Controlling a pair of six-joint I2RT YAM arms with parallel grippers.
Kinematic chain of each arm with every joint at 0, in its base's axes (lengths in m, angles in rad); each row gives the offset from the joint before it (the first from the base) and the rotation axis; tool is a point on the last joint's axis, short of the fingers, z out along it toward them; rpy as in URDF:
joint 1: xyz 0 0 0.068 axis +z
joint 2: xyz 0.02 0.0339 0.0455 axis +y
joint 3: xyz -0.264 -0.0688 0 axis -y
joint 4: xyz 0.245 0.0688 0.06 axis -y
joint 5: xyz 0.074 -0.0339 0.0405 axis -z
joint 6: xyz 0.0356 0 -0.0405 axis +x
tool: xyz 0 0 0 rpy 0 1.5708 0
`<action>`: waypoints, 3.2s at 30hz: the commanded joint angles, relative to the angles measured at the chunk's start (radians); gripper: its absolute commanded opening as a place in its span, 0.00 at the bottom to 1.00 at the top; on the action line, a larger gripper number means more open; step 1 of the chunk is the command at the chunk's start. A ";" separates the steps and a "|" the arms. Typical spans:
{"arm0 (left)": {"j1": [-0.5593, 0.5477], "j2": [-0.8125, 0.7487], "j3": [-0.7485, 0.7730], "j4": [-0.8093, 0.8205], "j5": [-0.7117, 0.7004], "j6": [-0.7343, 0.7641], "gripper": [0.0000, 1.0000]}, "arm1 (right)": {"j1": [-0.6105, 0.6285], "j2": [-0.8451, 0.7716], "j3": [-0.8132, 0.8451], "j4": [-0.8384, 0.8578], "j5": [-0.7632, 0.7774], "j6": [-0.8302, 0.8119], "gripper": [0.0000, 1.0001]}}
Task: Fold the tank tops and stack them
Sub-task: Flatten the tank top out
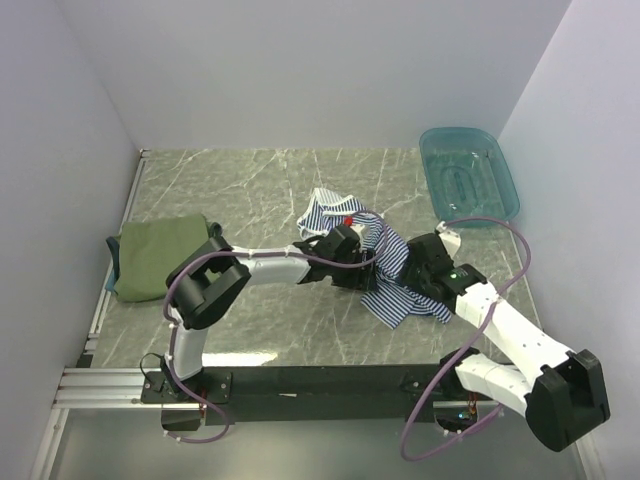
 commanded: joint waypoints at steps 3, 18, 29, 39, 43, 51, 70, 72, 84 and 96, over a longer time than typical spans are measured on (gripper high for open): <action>-0.023 0.059 0.071 -0.014 0.002 0.055 0.66 | -0.004 0.040 -0.025 0.037 -0.005 0.006 0.63; 0.219 -0.247 -0.322 0.027 -0.129 -0.152 0.00 | 0.000 0.319 0.087 0.199 -0.094 -0.098 0.61; 0.404 -0.576 -0.481 -0.053 -0.091 -0.103 0.23 | 0.077 0.397 0.262 0.195 -0.139 -0.132 0.59; 0.362 -0.658 -0.329 -0.311 -0.152 0.064 0.52 | 0.300 0.226 0.057 0.181 -0.108 0.032 0.59; 0.183 -0.599 -0.309 -0.364 -0.281 0.055 0.51 | 0.377 0.301 0.116 0.161 -0.050 0.070 0.59; 0.092 -0.576 -0.358 -0.327 -0.309 -0.009 0.47 | 0.470 0.441 0.222 0.135 0.025 0.121 0.59; -0.012 -0.492 -0.332 -0.365 -0.341 0.055 0.42 | 0.508 0.301 0.159 0.017 0.106 0.223 0.00; -0.036 -0.466 -0.318 -0.376 -0.352 0.061 0.42 | 0.494 0.243 0.152 -0.020 0.134 0.225 0.00; -0.124 -0.302 -0.216 -0.431 -0.531 0.083 0.44 | 0.391 0.117 0.069 -0.031 0.123 0.187 0.00; -0.165 -0.341 -0.205 -0.430 -0.492 0.089 0.53 | 0.295 0.030 0.004 0.006 0.085 0.128 0.00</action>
